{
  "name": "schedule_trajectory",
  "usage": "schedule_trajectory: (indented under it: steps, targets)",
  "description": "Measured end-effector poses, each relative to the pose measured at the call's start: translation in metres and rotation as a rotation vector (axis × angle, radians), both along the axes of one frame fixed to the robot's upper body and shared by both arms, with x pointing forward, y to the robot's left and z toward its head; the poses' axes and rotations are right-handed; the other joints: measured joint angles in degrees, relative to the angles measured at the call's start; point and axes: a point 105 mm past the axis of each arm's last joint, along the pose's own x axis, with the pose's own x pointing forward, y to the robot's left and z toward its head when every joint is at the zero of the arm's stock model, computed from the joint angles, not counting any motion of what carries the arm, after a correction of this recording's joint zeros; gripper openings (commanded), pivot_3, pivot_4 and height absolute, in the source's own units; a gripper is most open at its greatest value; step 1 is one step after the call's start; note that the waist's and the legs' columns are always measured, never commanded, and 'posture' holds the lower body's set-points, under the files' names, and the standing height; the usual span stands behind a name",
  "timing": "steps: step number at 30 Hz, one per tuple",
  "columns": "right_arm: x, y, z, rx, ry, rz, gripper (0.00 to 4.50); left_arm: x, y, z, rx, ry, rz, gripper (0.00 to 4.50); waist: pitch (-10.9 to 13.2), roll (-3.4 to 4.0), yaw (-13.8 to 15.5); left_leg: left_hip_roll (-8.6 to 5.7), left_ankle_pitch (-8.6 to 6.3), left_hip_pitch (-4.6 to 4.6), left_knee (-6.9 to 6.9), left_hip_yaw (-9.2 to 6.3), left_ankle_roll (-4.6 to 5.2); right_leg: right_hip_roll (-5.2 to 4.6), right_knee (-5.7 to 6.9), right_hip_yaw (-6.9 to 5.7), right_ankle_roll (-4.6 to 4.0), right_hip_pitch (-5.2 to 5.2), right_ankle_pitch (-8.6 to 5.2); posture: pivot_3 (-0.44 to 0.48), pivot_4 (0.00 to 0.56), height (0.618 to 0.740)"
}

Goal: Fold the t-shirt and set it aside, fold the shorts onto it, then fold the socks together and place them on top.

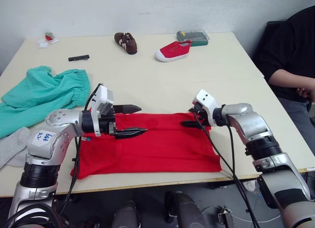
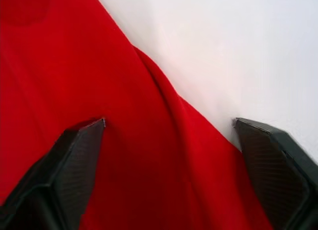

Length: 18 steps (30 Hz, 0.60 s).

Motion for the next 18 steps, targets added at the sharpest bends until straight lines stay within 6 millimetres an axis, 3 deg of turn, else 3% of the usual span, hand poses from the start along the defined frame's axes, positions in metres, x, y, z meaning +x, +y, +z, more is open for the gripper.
schedule_trajectory:
  steps: [6, 9, 18]
  targets:
    - [-0.006, 0.001, 0.0, -0.026, 0.037, 0.073, 1.06, 0.003, -0.001, 0.006, -0.005, -0.037, 0.01, 4.5, 0.0, 0.0, -0.1, 0.0, 0.0, 0.01, 0.0, 0.01, 0.0, 0.0, 0.0, 0.01, 0.0, 0.0, 0.0, 0.0, 0.15, 0.74]
    - [0.002, 0.005, 0.003, -0.049, 0.029, 0.106, 0.03, 0.003, -0.001, 0.007, -0.006, -0.046, 0.012, 4.5, 0.0, 0.0, -0.2, 0.0, 0.02, 0.06, 0.0, 0.04, -0.02, 0.0, 0.04, 0.02, 0.0, 0.01, 0.0, 0.0, 0.15, 0.74]
    - [0.049, 0.018, 0.021, -0.183, -0.139, 0.086, 0.01, 0.005, 0.003, 0.001, -0.019, -0.036, 0.055, 4.5, 0.1, 0.15, -0.8, 0.02, 0.06, -0.01, -0.03, 0.03, -0.05, 0.0, 0.04, 0.02, -0.02, -0.04, 0.01, 0.0, 0.15, 0.74]
